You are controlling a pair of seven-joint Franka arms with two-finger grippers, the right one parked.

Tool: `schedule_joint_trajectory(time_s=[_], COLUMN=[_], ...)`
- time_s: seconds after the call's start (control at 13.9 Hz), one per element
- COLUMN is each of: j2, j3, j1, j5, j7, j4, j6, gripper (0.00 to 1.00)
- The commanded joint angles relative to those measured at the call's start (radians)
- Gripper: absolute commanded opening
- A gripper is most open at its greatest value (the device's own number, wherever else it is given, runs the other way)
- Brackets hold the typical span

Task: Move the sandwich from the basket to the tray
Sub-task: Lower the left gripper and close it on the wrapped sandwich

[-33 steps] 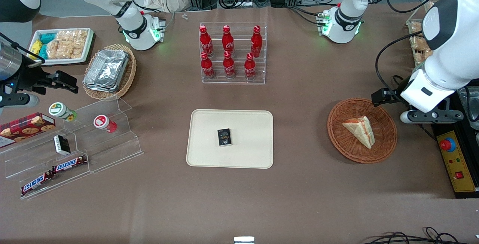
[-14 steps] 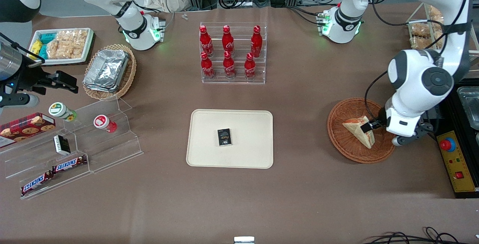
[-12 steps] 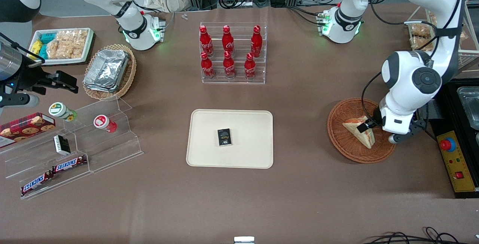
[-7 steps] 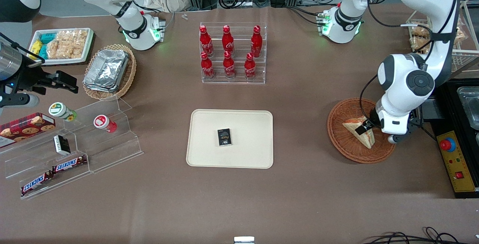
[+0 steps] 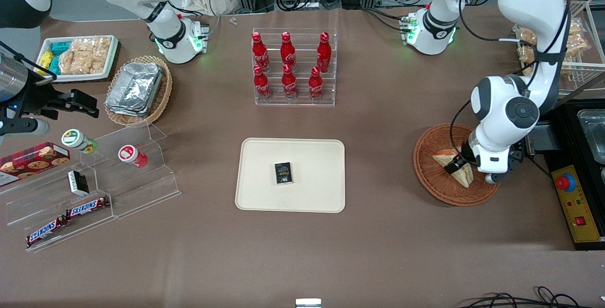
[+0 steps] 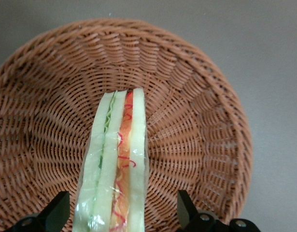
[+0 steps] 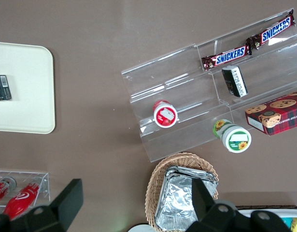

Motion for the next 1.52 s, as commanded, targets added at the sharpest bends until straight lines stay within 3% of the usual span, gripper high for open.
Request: schedule_joint_trajectory(time_s=[0.0,0.22,0.29,0.36,0.43,1.01,1.44], j2=[0.026,0.043,0.045,0.046,0.051,0.043,0.092], j3=[-0.004,-0.004,-0.004,-0.005,-0.005,-0.005,-0.046], j1=[0.002,0.001,0.001,0.001,0.001,0.001,-0.015], j5=[-0.009,-0.009,-0.009,-0.009,-0.009,-0.008,-0.008], j7=[-0.019,-0.041,-0.041,-0.047,-0.050,0.042,0.260], j4=[-0.009,0.003,0.008,0.020,0.031,0.187,0.662], j6=[0.030,0.029,0.027,0.020,0.017,-0.270,-0.747], gripper=[1.00,0.99,0.65,0.09,0.00,0.00,0.00])
